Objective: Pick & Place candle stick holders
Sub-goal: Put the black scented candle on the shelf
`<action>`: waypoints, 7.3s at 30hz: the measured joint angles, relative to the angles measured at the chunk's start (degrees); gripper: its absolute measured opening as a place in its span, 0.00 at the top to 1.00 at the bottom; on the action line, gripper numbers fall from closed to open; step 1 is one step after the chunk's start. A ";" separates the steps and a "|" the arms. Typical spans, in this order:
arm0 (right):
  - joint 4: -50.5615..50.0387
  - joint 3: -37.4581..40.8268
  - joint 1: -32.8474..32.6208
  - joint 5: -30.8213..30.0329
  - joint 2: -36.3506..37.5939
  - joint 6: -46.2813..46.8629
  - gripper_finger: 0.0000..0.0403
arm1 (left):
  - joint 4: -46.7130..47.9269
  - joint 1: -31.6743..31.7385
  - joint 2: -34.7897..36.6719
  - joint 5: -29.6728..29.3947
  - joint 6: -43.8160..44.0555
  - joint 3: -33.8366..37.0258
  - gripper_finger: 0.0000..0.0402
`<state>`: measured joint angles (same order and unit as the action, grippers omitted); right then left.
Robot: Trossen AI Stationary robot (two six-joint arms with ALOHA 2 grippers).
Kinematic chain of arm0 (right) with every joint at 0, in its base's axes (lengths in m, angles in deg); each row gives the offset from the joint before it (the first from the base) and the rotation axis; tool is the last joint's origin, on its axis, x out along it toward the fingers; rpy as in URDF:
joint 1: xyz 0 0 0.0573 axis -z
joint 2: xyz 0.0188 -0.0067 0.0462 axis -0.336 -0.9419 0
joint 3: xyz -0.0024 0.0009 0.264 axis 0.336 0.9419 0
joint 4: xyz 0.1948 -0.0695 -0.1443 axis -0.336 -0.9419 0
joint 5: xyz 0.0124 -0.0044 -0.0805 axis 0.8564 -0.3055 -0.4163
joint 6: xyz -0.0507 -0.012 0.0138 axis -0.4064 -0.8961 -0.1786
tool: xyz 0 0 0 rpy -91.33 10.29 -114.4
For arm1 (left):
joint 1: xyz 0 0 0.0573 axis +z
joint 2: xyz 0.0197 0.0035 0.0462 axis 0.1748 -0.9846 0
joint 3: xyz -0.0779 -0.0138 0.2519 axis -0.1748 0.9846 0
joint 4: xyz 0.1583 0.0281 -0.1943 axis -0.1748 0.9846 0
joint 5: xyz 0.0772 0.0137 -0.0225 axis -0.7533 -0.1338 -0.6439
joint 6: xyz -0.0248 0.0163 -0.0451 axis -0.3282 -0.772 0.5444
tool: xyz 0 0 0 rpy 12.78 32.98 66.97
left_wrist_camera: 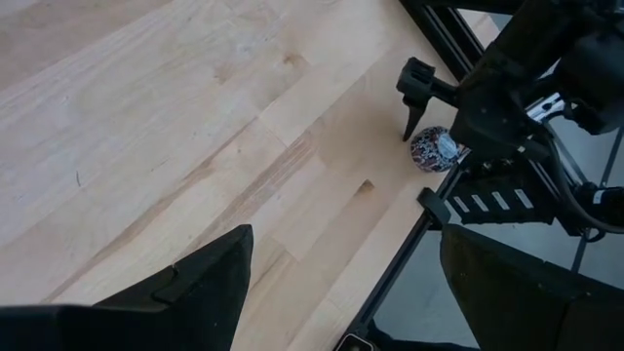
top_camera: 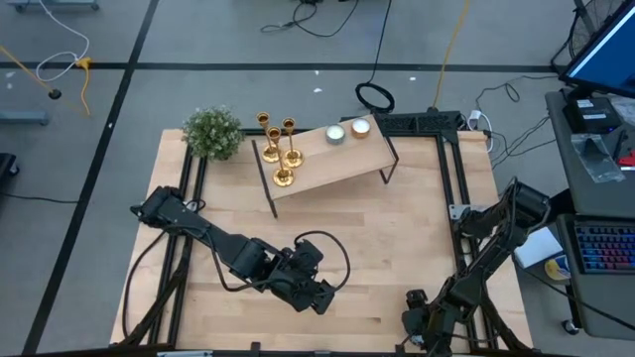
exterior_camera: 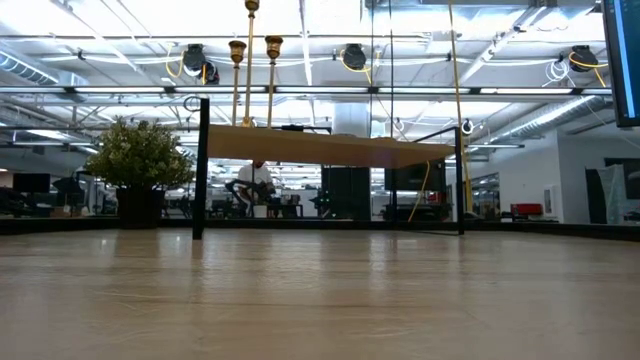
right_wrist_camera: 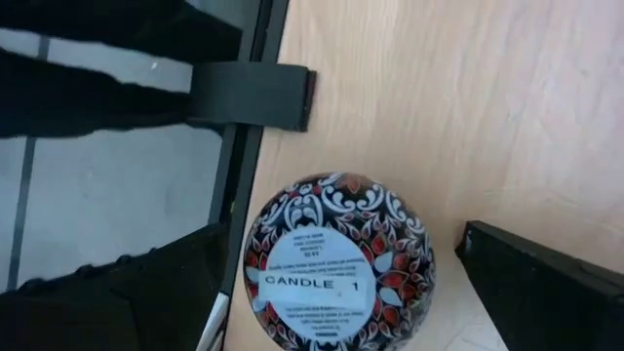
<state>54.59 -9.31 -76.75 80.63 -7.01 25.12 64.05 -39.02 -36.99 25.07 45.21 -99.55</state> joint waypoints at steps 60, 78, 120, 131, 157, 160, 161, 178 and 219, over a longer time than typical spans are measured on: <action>-25.58 0.32 3.14 -7.35 -0.24 -1.23 0.28 | 0.11 0.42 0.02 -1.53 -1.27 0.00 0.19; -26.15 0.50 9.33 -18.63 16.10 -0.53 0.27 | 0.03 0.74 0.02 -1.53 -6.02 0.00 0.19; 95.64 31.45 52.43 -25.56 30.30 -20.82 0.27 | 30.63 2.81 0.02 -9.11 -14.24 0.00 0.19; 100.98 30.77 50.86 -12.18 25.58 -3.34 0.27 | 27.76 7.19 0.02 -17.78 -18.62 0.00 0.19; 99.40 30.68 44.93 -3.22 25.32 20.95 0.27 | -33.97 5.94 0.02 -25.88 -77.87 0.00 0.19; 99.40 30.68 44.41 -3.24 25.32 21.00 0.27 | -33.20 6.71 0.02 -21.56 -76.76 0.00 0.19; 99.36 30.68 44.27 -3.26 25.32 21.00 0.27 | -33.21 7.13 0.02 -20.27 -76.00 0.00 0.19; 93.53 30.66 44.34 -3.69 25.33 23.72 0.27 | -33.60 10.49 0.02 -9.18 -74.55 0.00 0.19; 90.09 30.66 44.26 -4.66 25.27 24.21 0.27 | -28.42 14.08 -1.60 -3.32 -72.85 -0.02 0.19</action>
<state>144.68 21.35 -32.49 75.97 18.26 49.32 35.63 -24.94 -38.59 21.75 -27.64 -99.57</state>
